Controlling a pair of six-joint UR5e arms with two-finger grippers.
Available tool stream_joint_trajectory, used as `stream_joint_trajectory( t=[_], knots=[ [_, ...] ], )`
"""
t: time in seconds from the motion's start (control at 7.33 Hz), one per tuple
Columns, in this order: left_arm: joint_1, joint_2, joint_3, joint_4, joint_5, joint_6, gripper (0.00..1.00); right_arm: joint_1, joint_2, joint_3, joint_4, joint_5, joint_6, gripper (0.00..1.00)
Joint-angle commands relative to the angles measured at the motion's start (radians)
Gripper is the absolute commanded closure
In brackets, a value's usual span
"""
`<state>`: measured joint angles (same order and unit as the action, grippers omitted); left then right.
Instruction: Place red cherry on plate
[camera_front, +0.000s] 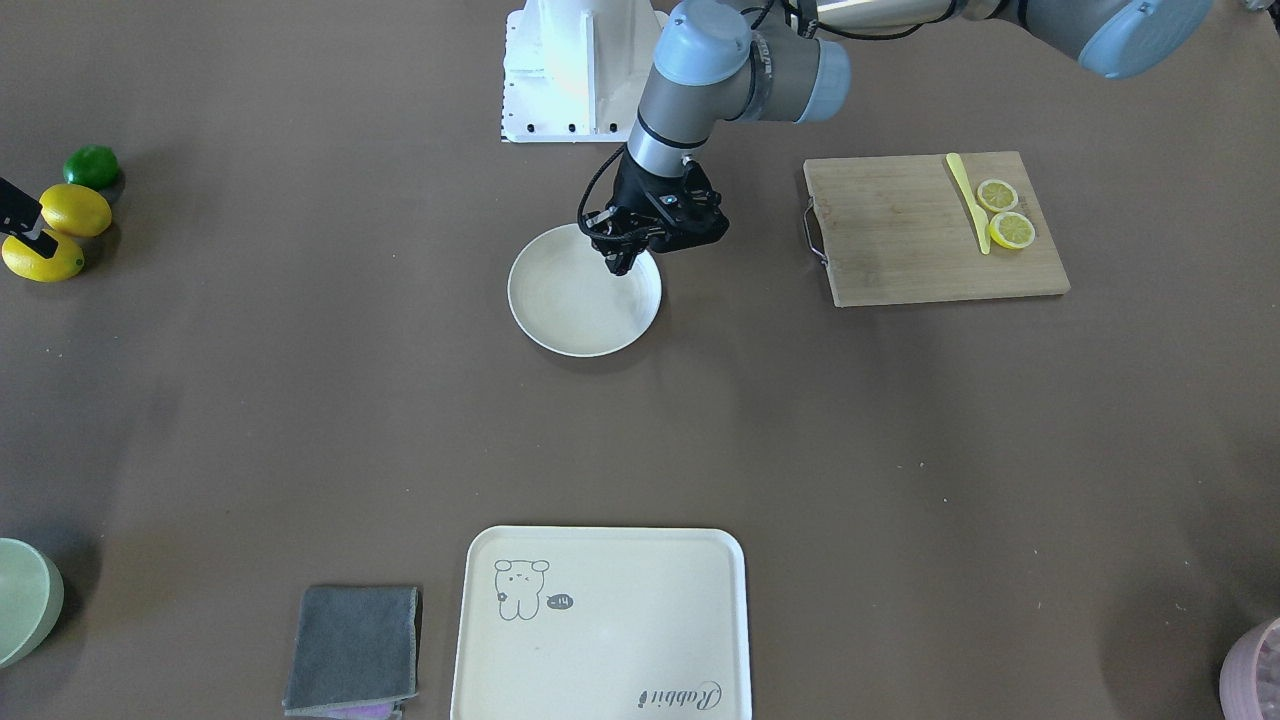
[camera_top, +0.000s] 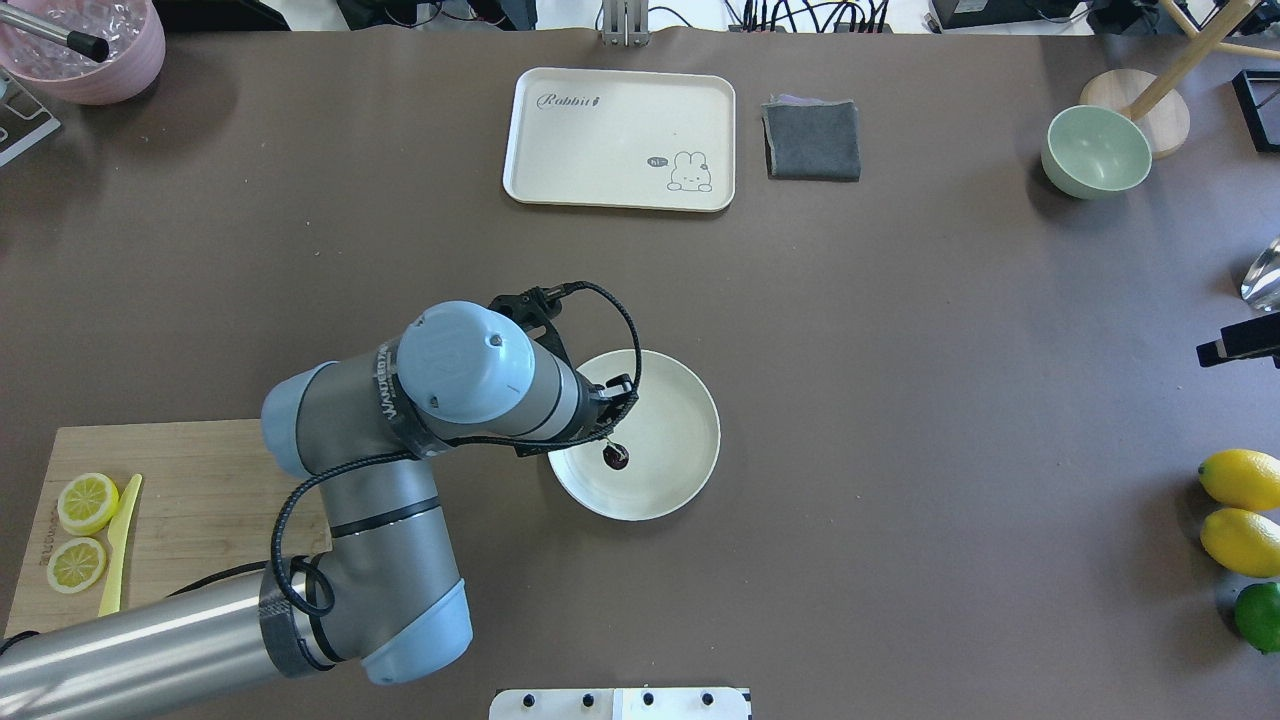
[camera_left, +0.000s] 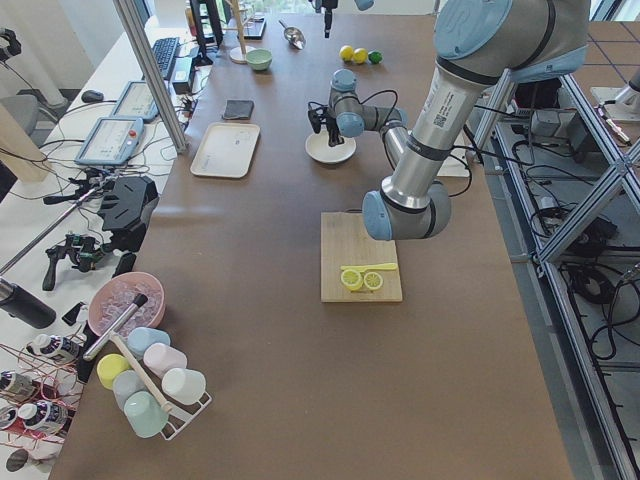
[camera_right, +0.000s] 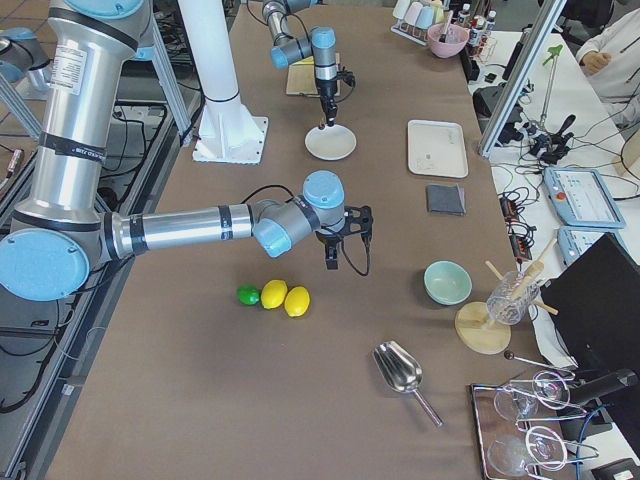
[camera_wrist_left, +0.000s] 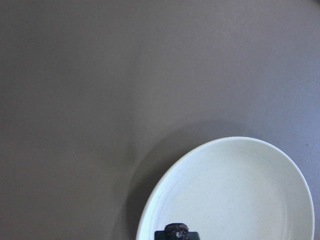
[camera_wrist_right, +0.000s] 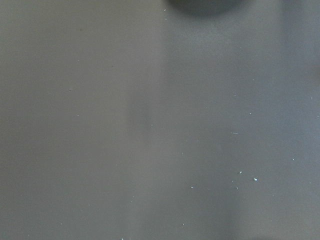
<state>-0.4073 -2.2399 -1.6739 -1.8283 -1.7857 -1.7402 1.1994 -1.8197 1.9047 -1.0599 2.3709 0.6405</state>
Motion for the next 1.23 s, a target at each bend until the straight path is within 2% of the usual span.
stream_joint_trajectory(
  t=[0.0,0.14,0.27,0.41,0.55,0.68,0.82,0.95,1.09],
  knots=[
    [0.019,-0.056,0.08,-0.026,0.022,-0.01,1.0,0.017,-0.029,-0.003,0.001,0.007,-0.045,0.0],
    [0.021,-0.075,0.118,-0.058,0.022,-0.01,1.0,0.015,-0.03,-0.006,0.001,0.005,-0.045,0.0],
    [0.019,-0.075,0.123,-0.068,0.022,-0.007,0.94,0.019,-0.032,-0.006,0.001,0.007,-0.045,0.0],
    [0.019,-0.075,0.126,-0.069,0.022,-0.001,0.61,0.02,-0.035,-0.006,0.001,0.007,-0.045,0.0],
    [0.019,-0.073,0.126,-0.069,0.022,0.002,0.41,0.02,-0.033,-0.006,0.001,0.007,-0.045,0.0],
    [0.019,-0.073,0.125,-0.068,0.022,0.045,0.15,0.02,-0.032,-0.006,0.001,0.007,-0.045,0.0],
    [0.015,-0.073,0.111,-0.066,0.022,0.054,0.02,0.019,-0.027,-0.009,0.001,0.005,-0.045,0.0],
    [0.002,-0.061,0.068,-0.065,0.022,0.059,0.02,0.02,-0.026,-0.009,0.001,0.005,-0.045,0.0],
    [-0.02,-0.003,-0.019,-0.055,0.017,0.133,0.02,0.022,-0.027,-0.006,0.001,0.005,-0.045,0.0]
  ],
)
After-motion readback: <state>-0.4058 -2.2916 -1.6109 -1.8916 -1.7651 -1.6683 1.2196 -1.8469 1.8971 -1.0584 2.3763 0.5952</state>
